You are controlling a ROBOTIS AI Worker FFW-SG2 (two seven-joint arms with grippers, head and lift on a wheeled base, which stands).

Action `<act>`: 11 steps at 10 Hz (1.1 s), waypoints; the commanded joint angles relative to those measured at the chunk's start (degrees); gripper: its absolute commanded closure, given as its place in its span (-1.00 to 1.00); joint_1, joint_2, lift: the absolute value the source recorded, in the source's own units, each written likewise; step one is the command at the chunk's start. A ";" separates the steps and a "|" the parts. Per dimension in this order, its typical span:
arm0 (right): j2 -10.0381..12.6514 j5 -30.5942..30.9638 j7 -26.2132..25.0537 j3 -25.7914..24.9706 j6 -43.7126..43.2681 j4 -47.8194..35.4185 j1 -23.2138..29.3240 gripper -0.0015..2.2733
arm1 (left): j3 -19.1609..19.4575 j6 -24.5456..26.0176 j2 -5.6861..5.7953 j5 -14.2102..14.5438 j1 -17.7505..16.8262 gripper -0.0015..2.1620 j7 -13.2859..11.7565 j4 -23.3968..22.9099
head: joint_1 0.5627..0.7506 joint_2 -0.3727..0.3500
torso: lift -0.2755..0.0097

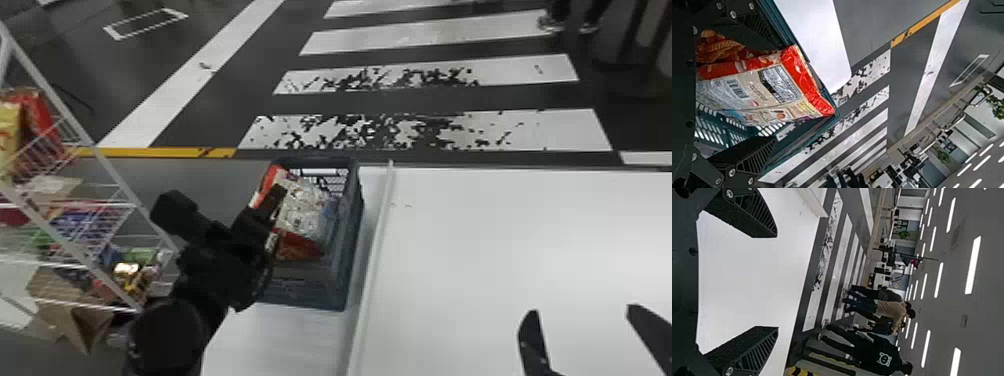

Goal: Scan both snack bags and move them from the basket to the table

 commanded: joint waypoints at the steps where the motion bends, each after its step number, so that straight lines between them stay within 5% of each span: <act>1: 0.00 0.17 -0.03 0.21 -0.26 0.01 0.26 -0.93 | -0.02 -0.01 0.08 0.95 -0.55 -0.82 0.26 1.00 | 0.41 0.82 | 0.24; 8: 0.00 1.05 -0.64 1.35 -0.26 0.80 0.26 -0.93 | 0.33 -0.01 0.70 1.56 -3.53 -0.80 0.88 4.95 | 0.41 0.84 | 0.24; 10: 0.00 1.14 -0.73 1.44 -0.26 1.06 -0.01 -0.93 | 0.51 -0.01 0.78 1.21 -3.97 -0.62 0.35 4.95 | 0.41 0.86 | 0.24; 11: 0.00 1.23 -0.82 1.35 -0.26 1.15 -0.01 -0.93 | 0.42 -0.01 0.87 1.03 -4.50 -0.35 0.00 5.04 | 0.41 0.87 | 0.24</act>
